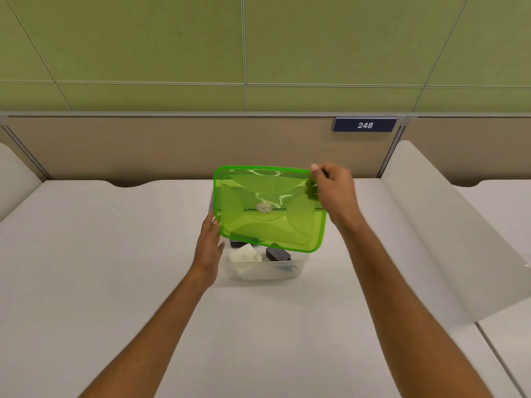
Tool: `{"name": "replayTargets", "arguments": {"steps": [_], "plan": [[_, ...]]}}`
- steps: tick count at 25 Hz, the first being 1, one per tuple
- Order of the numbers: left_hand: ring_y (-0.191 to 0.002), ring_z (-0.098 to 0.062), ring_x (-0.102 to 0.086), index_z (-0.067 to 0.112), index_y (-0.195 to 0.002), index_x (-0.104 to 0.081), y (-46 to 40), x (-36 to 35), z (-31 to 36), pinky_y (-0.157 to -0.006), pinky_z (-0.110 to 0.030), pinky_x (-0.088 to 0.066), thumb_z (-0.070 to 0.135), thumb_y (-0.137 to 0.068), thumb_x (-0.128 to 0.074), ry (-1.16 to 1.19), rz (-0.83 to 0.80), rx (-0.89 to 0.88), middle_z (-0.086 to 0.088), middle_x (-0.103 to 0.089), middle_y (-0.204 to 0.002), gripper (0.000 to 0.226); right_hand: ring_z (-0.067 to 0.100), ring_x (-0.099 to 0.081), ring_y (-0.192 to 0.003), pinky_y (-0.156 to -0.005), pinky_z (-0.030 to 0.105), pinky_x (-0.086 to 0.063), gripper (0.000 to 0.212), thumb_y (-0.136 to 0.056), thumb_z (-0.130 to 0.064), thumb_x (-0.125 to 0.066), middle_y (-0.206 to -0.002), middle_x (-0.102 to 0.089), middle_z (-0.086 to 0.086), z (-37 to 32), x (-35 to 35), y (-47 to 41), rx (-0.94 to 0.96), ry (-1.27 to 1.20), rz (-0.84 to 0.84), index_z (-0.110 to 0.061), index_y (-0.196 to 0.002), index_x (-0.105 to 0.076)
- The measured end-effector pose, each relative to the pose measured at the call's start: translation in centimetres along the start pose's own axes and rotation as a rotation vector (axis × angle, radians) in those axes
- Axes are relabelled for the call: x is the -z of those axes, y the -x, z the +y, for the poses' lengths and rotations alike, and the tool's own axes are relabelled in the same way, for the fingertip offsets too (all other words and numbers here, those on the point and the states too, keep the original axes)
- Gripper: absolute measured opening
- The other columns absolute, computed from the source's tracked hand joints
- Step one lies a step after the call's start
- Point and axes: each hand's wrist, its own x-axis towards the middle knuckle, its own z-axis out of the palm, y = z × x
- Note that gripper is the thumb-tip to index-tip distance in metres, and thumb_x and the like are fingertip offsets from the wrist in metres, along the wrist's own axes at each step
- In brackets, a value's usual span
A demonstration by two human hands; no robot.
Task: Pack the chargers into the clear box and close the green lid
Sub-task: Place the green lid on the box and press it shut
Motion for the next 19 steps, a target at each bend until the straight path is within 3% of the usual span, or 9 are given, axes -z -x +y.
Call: {"name": "replayTargets", "arguments": {"steps": [3,5,7,9,12,14,16,19], "plan": [[-0.109,-0.013,-0.055,0.027,-0.131,-0.046,-0.2,1.0,-0.2,-0.094,-0.037,-0.041,0.020,-0.100,-0.037,0.070,0.073,0.040,0.001,-0.056,-0.127,0.033,0.025,-0.060,-0.069,-0.070,0.043,-0.056,0.016,-0.091,-0.023,-0.064,-0.079,-0.062,0.014,0.9,-1.7,-0.2,-0.104,-0.228,0.018,-0.008,-0.087,-0.064],[-0.105,-0.016,-0.056,0.022,-0.128,-0.051,-0.2,1.5,-0.4,-0.092,-0.036,-0.045,0.010,-0.097,-0.041,0.020,0.128,0.034,-0.003,-0.058,-0.121,0.035,0.018,-0.056,-0.069,-0.071,0.036,-0.052,0.018,-0.082,-0.022,-0.074,-0.075,-0.060,0.005,1.9,-2.6,-0.5,-0.179,-0.304,0.151,-0.010,-0.084,-0.061],[-0.104,-0.015,-0.057,0.022,-0.120,-0.057,-0.3,1.7,-0.7,-0.091,-0.031,-0.045,0.003,-0.093,-0.043,-0.061,0.167,-0.010,-0.001,-0.062,-0.116,0.036,0.012,-0.053,-0.064,-0.068,0.031,-0.048,0.021,-0.078,-0.025,-0.078,-0.068,-0.059,-0.002,3.2,-3.5,-0.5,-0.230,-0.307,0.246,-0.014,-0.073,-0.060],[-0.095,-0.009,-0.058,0.030,-0.105,-0.063,-0.4,1.9,-0.9,-0.081,-0.021,-0.044,-0.001,-0.089,-0.046,-0.172,0.213,-0.060,0.008,-0.067,-0.102,0.038,0.011,-0.055,-0.066,-0.070,0.030,-0.048,0.019,-0.079,-0.024,-0.076,-0.068,-0.062,-0.003,4.6,-4.5,-0.4,-0.245,-0.346,0.230,-0.018,-0.068,-0.063],[-0.080,-0.011,-0.055,0.037,-0.079,-0.061,-1.0,2.3,-1.0,-0.069,-0.019,-0.041,0.001,-0.085,-0.049,-0.321,0.286,-0.044,0.018,-0.063,-0.080,0.038,0.015,-0.061,-0.086,-0.085,0.032,-0.050,0.008,-0.085,-0.018,-0.068,-0.089,-0.069,0.003,6.5,-5.7,-0.5,-0.231,-0.361,0.077,-0.012,-0.089,-0.072],[-0.078,-0.019,-0.051,0.034,-0.071,-0.057,-1.4,2.5,-1.3,-0.069,-0.029,-0.039,0.003,-0.083,-0.048,-0.423,0.308,-0.015,0.008,-0.061,-0.076,0.035,0.016,-0.059,-0.098,-0.090,0.028,-0.045,0.022,-0.088,-0.014,-0.064,-0.104,-0.067,0.003,7.4,-6.0,-1.2,-0.220,-0.291,-0.025,-0.008,-0.109,-0.069],[-0.080,-0.027,-0.054,0.026,-0.078,-0.059,-1.6,2.4,-1.9,-0.072,-0.035,-0.042,0.004,-0.083,-0.048,-0.523,0.301,-0.004,-0.006,-0.064,-0.082,0.025,0.015,-0.056,-0.103,-0.091,0.027,-0.042,0.033,-0.088,-0.016,-0.062,-0.114,-0.063,0.002,8.3,-6.3,-2.0,-0.204,-0.139,-0.104,-0.011,-0.120,-0.064],[-0.082,-0.038,-0.059,0.013,-0.106,-0.060,-1.4,2.1,-3.3,-0.074,-0.043,-0.048,0.010,-0.086,-0.048,-0.713,0.288,-0.046,-0.018,-0.065,-0.084,0.024,0.015,-0.058,-0.087,-0.075,0.024,-0.044,0.039,-0.087,-0.019,-0.063,-0.118,-0.060,0.004,9.5,-6.8,-3.0,-0.149,0.130,-0.168,-0.015,-0.125,-0.061]]}}
